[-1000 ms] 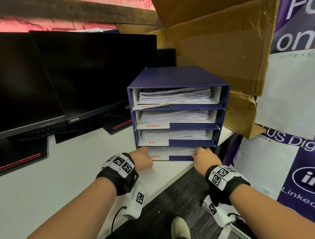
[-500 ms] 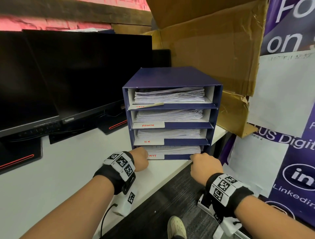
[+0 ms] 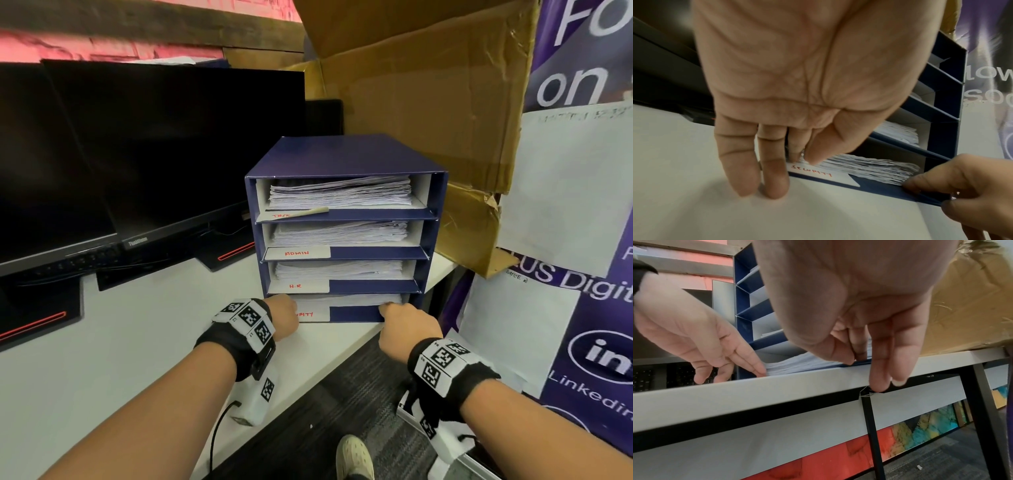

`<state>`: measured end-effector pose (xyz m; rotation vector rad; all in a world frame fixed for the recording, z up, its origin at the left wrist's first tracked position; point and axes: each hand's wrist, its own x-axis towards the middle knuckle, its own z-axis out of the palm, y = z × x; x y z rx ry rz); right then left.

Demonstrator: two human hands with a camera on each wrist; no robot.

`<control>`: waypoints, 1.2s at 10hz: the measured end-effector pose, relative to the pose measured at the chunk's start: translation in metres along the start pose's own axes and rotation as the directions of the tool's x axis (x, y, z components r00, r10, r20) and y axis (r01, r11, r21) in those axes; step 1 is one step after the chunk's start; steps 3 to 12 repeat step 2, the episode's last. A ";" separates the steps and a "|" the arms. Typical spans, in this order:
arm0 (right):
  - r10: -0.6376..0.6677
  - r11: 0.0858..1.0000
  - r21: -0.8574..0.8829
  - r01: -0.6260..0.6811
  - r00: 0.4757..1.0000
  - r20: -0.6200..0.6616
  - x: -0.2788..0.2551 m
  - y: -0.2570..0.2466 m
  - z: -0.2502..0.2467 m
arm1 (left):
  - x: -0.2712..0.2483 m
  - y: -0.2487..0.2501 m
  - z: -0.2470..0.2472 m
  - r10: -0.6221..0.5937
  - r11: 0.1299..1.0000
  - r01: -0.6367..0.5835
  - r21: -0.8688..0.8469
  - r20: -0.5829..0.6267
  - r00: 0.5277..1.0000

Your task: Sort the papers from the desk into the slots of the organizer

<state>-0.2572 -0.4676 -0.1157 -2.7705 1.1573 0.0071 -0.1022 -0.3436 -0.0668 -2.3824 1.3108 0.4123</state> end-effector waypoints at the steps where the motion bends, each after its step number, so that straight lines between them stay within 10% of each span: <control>1: 0.001 0.999 0.035 -0.002 1.000 0.027 -0.003 0.002 -0.004 | -0.005 -0.002 0.001 -0.096 0.912 0.103 -0.397 0.038 0.995; 2: -0.001 0.998 0.057 0.002 1.000 -0.012 -0.005 0.005 -0.011 | -0.010 -0.011 0.003 -0.117 0.781 0.055 -0.622 -0.059 0.991; 12: -0.001 0.998 0.057 0.002 1.000 -0.012 -0.005 0.005 -0.011 | -0.010 -0.011 0.003 -0.117 0.781 0.055 -0.622 -0.059 0.991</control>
